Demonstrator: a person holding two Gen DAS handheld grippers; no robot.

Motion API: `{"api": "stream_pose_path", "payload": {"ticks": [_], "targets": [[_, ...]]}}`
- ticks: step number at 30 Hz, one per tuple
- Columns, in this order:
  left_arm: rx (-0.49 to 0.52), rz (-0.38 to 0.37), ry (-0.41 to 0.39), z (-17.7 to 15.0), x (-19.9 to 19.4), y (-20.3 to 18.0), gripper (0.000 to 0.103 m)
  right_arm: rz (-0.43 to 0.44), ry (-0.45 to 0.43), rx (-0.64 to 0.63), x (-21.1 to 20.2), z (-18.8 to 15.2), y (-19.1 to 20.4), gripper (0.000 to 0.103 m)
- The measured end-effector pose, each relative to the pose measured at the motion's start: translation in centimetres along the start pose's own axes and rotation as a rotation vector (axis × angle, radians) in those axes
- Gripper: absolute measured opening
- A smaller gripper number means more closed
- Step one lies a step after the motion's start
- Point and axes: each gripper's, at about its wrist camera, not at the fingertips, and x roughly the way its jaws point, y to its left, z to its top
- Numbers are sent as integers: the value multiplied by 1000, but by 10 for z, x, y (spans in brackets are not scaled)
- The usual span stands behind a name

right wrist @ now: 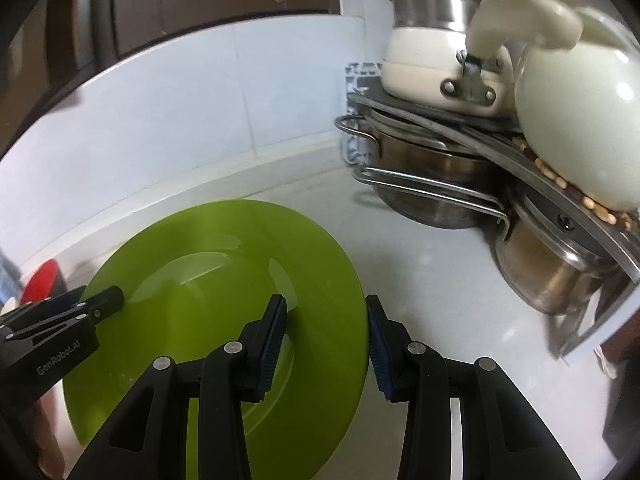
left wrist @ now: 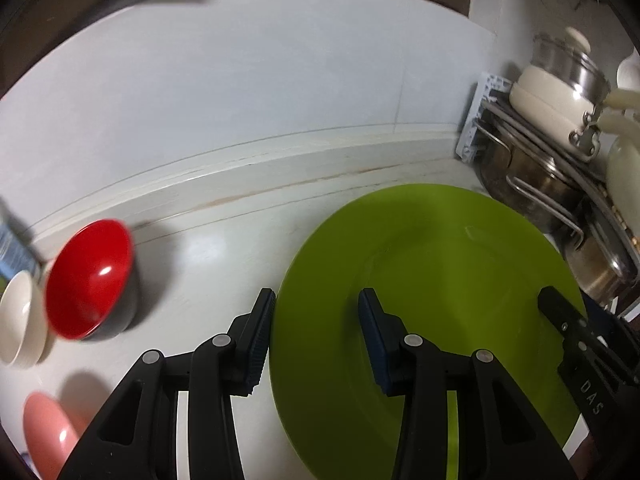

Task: Organize plates and bowls
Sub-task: 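Lift the green plate with both grippers and carry it to the plate stack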

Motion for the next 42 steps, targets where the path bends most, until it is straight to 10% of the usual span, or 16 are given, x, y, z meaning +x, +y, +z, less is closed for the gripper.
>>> {"api": "stream_pose_path", "payload": {"ticks": [42], "targets": [[-271, 178, -126, -122, -208, 234, 42, 226, -76, -204, -176, -84, 216, 41]]}}
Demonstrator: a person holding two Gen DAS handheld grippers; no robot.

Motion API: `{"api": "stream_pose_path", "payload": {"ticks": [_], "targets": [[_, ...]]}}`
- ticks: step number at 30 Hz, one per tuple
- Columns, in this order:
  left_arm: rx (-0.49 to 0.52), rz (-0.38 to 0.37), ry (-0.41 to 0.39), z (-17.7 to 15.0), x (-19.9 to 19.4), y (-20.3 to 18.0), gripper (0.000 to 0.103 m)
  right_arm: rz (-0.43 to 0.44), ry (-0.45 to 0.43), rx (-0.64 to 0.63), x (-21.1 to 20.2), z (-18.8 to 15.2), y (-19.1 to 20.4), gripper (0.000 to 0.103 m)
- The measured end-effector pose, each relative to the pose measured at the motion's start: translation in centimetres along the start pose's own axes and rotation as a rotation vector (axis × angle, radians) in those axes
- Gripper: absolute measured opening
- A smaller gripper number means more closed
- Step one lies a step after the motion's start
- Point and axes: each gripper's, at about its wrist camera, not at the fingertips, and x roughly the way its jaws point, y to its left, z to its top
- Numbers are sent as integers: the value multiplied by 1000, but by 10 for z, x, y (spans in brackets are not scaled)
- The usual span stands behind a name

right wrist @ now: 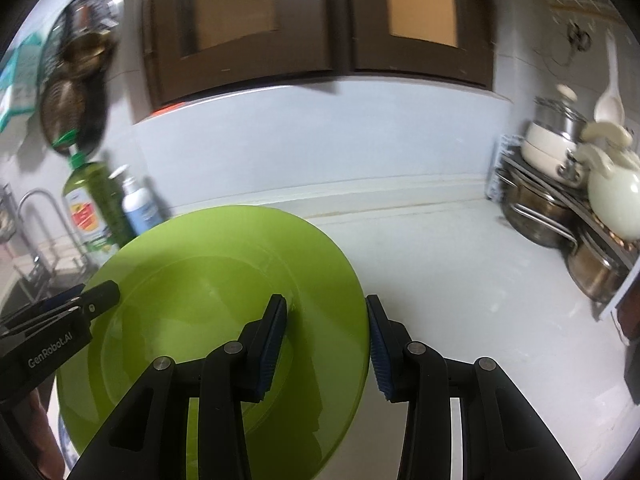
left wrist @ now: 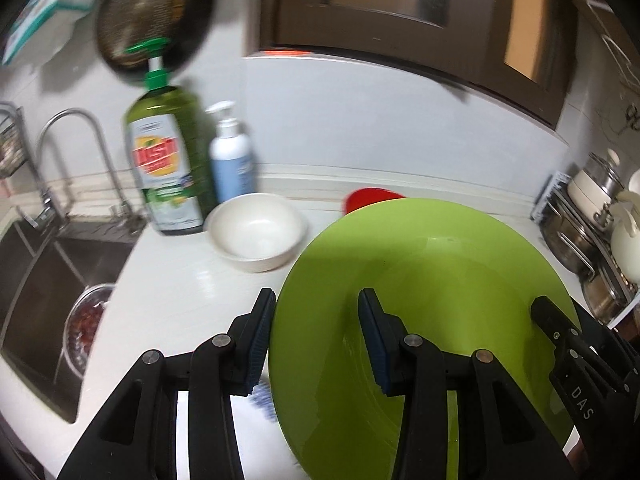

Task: Organize plates and bowls
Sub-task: 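Lift the green plate with both grippers and carry it to the plate stack, then lower the green plate onto the blue-and-white plates and open both grippers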

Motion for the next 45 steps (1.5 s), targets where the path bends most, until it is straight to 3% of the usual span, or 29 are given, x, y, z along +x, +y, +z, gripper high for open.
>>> {"api": "stream_pose_path", "payload": {"ticks": [18, 31, 45], "targets": [[-163, 173, -7, -44, -54, 127, 42, 201, 14, -168, -20, -26, 127, 41], [-189, 237, 80, -89, -60, 164, 42, 281, 119, -230, -17, -64, 170, 41], [-187, 259, 197, -130, -33, 173, 42, 299, 273, -248, 12, -106, 177, 42]]}}
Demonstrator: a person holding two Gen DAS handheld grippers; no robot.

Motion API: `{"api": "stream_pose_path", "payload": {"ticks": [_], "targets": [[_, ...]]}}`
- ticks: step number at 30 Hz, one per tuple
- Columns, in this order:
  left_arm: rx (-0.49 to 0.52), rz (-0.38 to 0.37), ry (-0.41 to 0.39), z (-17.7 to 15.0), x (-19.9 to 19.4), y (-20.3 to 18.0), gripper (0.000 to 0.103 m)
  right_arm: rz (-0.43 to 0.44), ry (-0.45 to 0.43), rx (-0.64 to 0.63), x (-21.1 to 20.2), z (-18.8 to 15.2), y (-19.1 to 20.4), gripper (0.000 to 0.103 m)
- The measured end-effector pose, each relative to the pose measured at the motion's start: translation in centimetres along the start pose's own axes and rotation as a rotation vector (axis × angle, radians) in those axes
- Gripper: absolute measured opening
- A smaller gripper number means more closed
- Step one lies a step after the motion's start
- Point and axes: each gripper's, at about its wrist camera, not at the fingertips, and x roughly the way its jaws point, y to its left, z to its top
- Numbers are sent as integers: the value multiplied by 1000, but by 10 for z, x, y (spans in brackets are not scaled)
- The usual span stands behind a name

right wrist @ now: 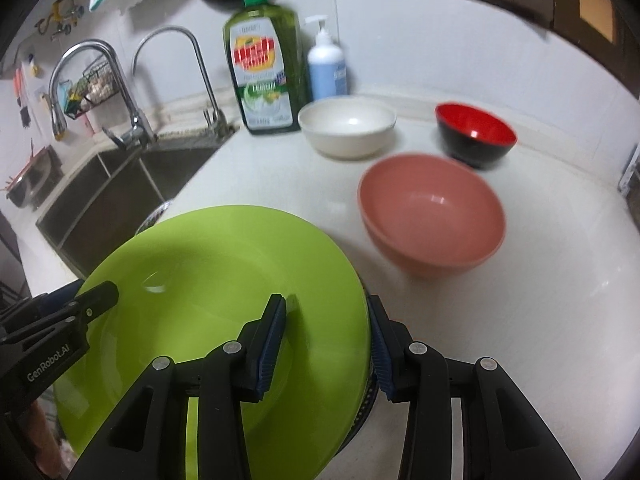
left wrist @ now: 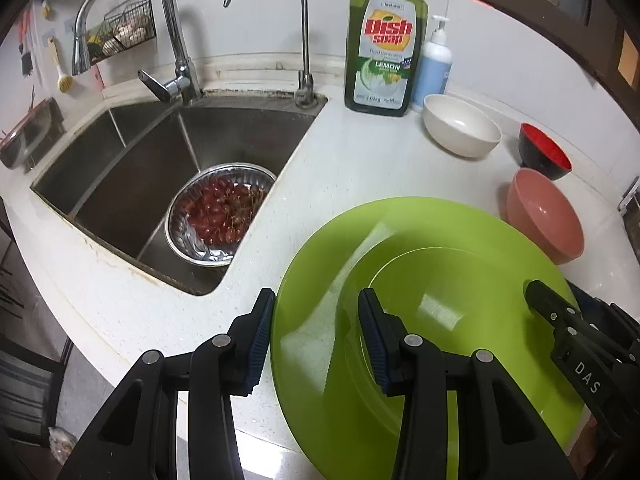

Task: Organize plates and bowls
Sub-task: 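Lower the green plate onto the blue-and-white plates and open both grippers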

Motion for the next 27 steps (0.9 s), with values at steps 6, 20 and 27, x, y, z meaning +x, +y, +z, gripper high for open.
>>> {"api": "stream_pose_path", "payload": {"ticks": [6, 20, 27], "targets": [[-7, 1, 32, -6, 12, 1, 42, -2, 46, -1, 15, -9, -1, 42], [4, 0, 54, -4, 30, -6, 42, -24, 38, -20, 24, -6, -2, 43], [0, -4, 76, -6, 37, -5, 42, -29, 68, -30, 33, -8, -4, 44]]}}
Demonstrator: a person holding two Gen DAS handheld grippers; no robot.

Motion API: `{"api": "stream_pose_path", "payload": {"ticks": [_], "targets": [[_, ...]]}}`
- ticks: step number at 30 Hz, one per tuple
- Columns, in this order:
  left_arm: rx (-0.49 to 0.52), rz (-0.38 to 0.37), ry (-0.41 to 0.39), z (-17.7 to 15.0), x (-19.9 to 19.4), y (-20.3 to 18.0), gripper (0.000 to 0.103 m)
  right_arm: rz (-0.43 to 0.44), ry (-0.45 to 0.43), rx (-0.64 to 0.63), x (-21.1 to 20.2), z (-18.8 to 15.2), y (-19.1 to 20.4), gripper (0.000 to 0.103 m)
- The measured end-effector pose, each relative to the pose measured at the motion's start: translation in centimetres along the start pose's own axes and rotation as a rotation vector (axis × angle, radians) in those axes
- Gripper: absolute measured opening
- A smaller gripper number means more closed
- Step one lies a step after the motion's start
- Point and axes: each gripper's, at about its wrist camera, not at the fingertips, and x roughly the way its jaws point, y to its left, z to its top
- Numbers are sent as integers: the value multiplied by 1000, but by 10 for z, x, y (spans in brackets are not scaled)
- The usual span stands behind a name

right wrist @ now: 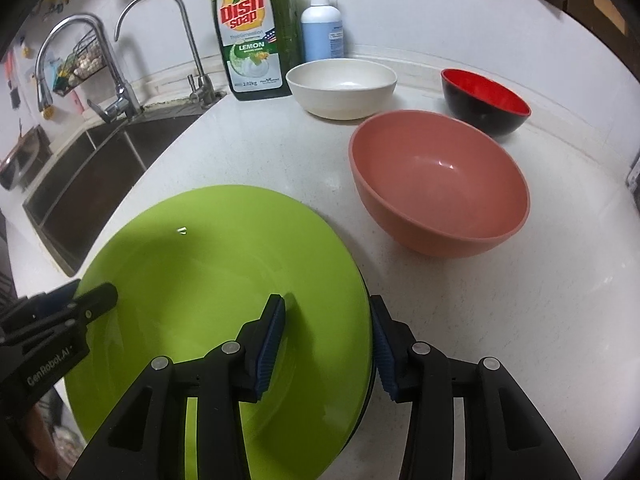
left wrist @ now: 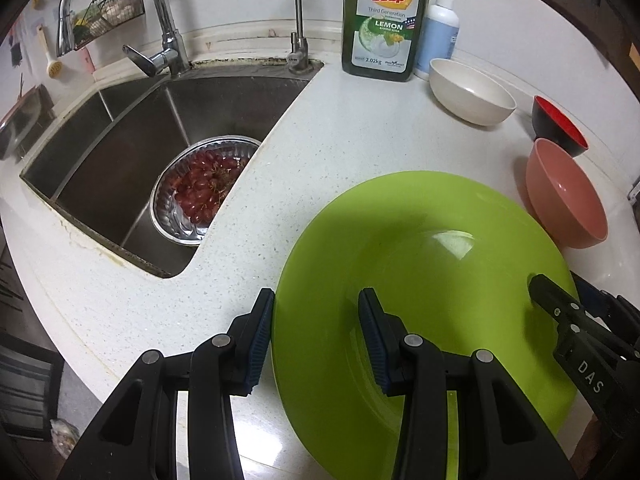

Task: Organize plates and bowls
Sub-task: 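Lower the green plate onto the blue-and-white plates and open both grippers, then move both grippers to the pink bowl beside the plate stack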

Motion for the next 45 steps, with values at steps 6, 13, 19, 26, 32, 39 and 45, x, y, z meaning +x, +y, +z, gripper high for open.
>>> {"api": "stream_pose_path", "payload": {"ticks": [6, 13, 19, 26, 32, 39, 45], "targets": [[-5, 0, 0, 0, 2, 0, 50, 5, 7, -14, 1, 2, 1, 46], [22, 68, -90, 6, -17, -3, 71, -1, -5, -37, -8, 4, 1, 62], [48, 43, -136, 13, -38, -11, 84, -38, -56, -17, -35, 7, -4, 77], [107, -15, -173, 27, -53, -33, 96, -111, -99, 41, -60, 12, -23, 77], [159, -59, -197, 43, -60, -61, 96, -98, -177, 129, -77, 17, -47, 77], [255, -109, -229, 63, -62, -97, 95, -124, -149, 180, -75, 26, -79, 77], [327, -181, -183, 82, -52, -121, 89, -86, -96, 259, -63, 40, -105, 77]]}}
